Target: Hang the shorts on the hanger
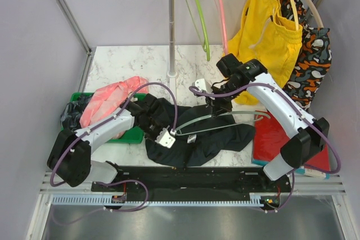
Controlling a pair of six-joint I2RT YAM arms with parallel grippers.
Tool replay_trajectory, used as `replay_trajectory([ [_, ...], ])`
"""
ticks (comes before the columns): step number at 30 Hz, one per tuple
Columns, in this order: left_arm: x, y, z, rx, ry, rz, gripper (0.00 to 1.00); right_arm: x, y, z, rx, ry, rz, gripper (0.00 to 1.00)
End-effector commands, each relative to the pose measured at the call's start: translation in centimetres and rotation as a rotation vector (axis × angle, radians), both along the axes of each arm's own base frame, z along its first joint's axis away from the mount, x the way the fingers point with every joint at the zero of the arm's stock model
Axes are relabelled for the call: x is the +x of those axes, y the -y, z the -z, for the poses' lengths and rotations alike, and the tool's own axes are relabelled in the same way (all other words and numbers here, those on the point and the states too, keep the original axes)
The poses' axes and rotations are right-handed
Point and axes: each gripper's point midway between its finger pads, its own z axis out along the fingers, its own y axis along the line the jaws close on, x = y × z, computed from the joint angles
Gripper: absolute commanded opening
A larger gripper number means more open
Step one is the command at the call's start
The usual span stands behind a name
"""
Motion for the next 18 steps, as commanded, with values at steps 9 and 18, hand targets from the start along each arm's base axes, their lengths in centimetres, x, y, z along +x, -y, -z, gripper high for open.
replay_trajectory([
  [9,-0.9,2.0,-4.6,-0.094,0.254,0.219,0.09,-1.0,-1.0,-1.3,0.063,-0.036,-0.119,0.00],
  [18,-0.5,2.6,-7.1,-0.116,0.324,0.233,0.04,-3.1,-1.4,-0.2,0.060,-0.083,-0.168,0.00],
])
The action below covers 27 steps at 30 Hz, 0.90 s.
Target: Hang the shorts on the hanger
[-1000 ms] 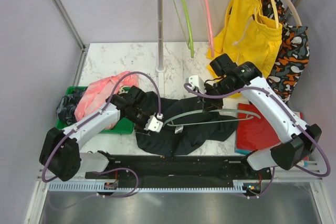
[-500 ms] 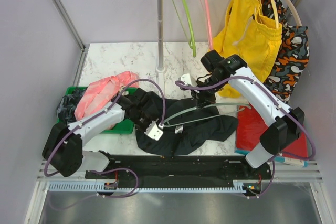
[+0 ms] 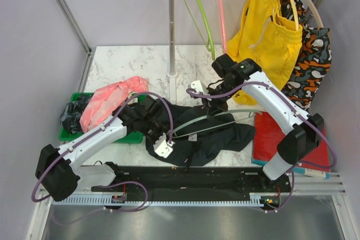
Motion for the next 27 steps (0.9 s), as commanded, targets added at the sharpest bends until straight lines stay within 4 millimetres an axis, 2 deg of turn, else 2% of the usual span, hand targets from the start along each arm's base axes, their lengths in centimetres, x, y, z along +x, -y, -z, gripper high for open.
replay_trajectory([
  [1,0.8,0.4,-2.4,-0.028,0.093,0.042,0.04,-3.8,0.5,-0.4,0.003,-0.098,-0.064,0.00],
  [7,0.7,1.1,-3.3,-0.057,0.090,0.053,0.04,-4.6,-0.2,-0.7,0.028,-0.116,-0.084,0.00],
  [10,0.7,2.1,-4.7,-0.093,0.101,0.066,0.04,-4.4,-1.1,-0.5,0.044,-0.144,-0.086,0.00],
  [15,0.2,3.2,-5.8,-0.116,0.108,0.088,0.04,-2.8,-3.1,-0.2,0.081,-0.164,-0.071,0.00],
  [21,-0.5,4.3,-7.0,-0.138,0.091,0.086,0.04,-1.2,-4.9,-1.4,0.135,-0.162,-0.032,0.00],
  [27,-1.4,3.6,-7.6,-0.145,0.028,-0.002,0.11,0.5,-4.6,-3.2,0.202,-0.134,0.039,0.00],
])
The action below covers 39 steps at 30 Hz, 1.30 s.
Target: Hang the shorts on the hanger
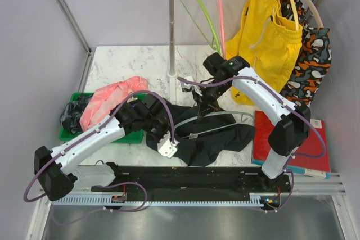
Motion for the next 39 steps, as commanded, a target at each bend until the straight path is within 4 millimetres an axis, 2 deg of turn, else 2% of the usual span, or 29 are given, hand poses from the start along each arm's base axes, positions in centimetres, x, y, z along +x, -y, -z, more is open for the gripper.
replay_trajectory([
  [1,-1.1,0.1,-2.3,-0.077,-0.049,-0.062,0.13,0.9,-1.2,-4.5,0.180,0.026,0.039,0.00],
  [3,-1.2,0.2,-2.6,-0.096,-0.085,-0.114,0.17,0.5,-1.4,-5.0,0.205,0.021,0.027,0.00],
  [4,-1.1,0.4,-3.0,-0.112,-0.103,-0.141,0.30,0.2,-1.6,-5.2,0.227,0.006,0.023,0.00],
  [5,-0.8,0.7,-3.8,-0.137,-0.119,-0.182,0.38,0.1,-1.7,-5.2,0.236,-0.005,0.021,0.00],
  [6,-0.6,0.8,-4.3,-0.149,-0.200,-0.289,0.44,-0.1,-1.7,-5.2,0.238,-0.011,0.017,0.00],
  [7,0.7,1.3,-6.0,-0.202,-0.190,-0.352,0.53,-0.2,-1.7,-5.0,0.237,-0.014,0.016,0.00],
  [8,1.1,1.2,-6.6,-0.216,-0.222,-0.402,0.56,-0.4,-1.5,-4.7,0.233,-0.011,0.008,0.00],
  [9,1.5,0.5,-7.5,-0.253,-0.319,-0.475,0.59,-0.4,-1.4,-4.6,0.230,-0.006,0.007,0.00],
  [10,2.0,0.0,-8.4,-0.285,-0.367,-0.512,0.68,-0.5,-1.2,-4.5,0.228,-0.002,0.007,0.00],
  [11,2.3,-0.7,-9.0,-0.311,-0.402,-0.549,0.71,-0.7,-1.1,-4.4,0.226,-0.002,0.004,0.00],
  [12,3.7,-2.0,-9.3,-0.338,-0.445,-0.629,0.73,-0.8,-1.1,-4.3,0.224,-0.001,0.004,0.00],
  [15,5.5,-4.8,-8.7,-0.324,-0.494,-0.731,0.73,-0.9,-0.9,-4.3,0.224,0.002,0.002,0.00],
  [16,5.5,-5.2,-8.7,-0.312,-0.504,-0.738,0.73,-0.9,-0.9,-4.3,0.225,0.004,0.001,0.00],
  [17,4.6,-5.9,-7.7,-0.258,-0.551,-0.744,0.73,-0.9,-1.0,-4.4,0.225,0.007,0.002,0.00],
  [21,2.4,-5.3,-6.7,-0.212,-0.694,-0.698,0.84,-0.6,-1.2,-4.8,0.241,0.023,0.013,0.00],
  [24,2.7,-4.8,-6.0,-0.223,-0.732,-0.722,0.90,-0.3,-1.4,-5.1,0.253,0.038,0.024,0.00],
  [29,2.3,-3.3,-4.3,-0.187,-0.744,-0.735,0.92,-0.3,-1.7,-5.6,0.266,0.049,0.027,0.00],
  [30,3.2,-2.9,-4.1,-0.204,-0.705,-0.753,0.91,-0.4,-1.9,-5.7,0.270,0.054,0.019,0.00],
  [32,2.7,-2.0,-2.8,-0.174,-0.715,-0.759,0.87,-0.6,-2.2,-5.9,0.279,0.060,0.009,0.00],
  [35,3.8,-1.2,-1.4,-0.174,-0.651,-0.816,0.82,-0.8,-2.4,-6.2,0.294,0.072,-0.007,0.00],
  [38,4.4,-0.5,-0.9,-0.206,-0.637,-0.840,0.76,-1.1,-2.5,-6.4,0.300,0.079,-0.011,0.00],
  [39,4.3,-0.5,-0.6,-0.202,-0.639,-0.837,0.66,-1.1,-2.4,-6.5,0.300,0.079,-0.011,0.00],
])
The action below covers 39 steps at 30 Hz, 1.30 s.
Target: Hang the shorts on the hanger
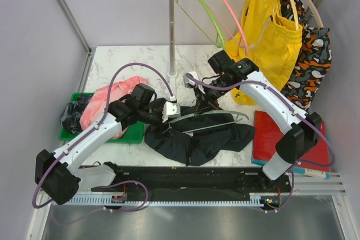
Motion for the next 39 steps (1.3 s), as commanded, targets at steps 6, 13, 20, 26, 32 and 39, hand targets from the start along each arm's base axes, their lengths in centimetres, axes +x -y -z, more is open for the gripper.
replay_trajectory([
  [6,0.7,1.1,0.1,-0.040,0.038,-0.049,0.05,-1.6,-0.6,-3.6,0.145,0.072,-0.025,0.00],
  [13,-0.3,0.6,-0.1,-0.060,0.077,-0.020,0.02,-0.6,1.5,-7.0,0.223,-0.012,0.152,0.98],
  [20,-1.5,0.5,-1.0,-0.103,0.145,0.071,0.02,3.4,7.9,-8.4,0.252,-0.160,0.475,0.98],
  [26,-2.9,0.6,-1.7,-0.149,0.231,0.170,0.02,4.0,12.0,1.0,-0.104,-0.250,0.622,0.84],
  [32,-3.2,0.9,-2.1,-0.163,0.259,0.206,0.02,1.8,13.2,7.9,-0.274,-0.354,0.597,0.77],
  [39,-3.3,1.1,-1.7,-0.153,0.237,0.205,0.02,-0.2,12.1,12.3,-0.355,-0.352,0.523,0.76],
])
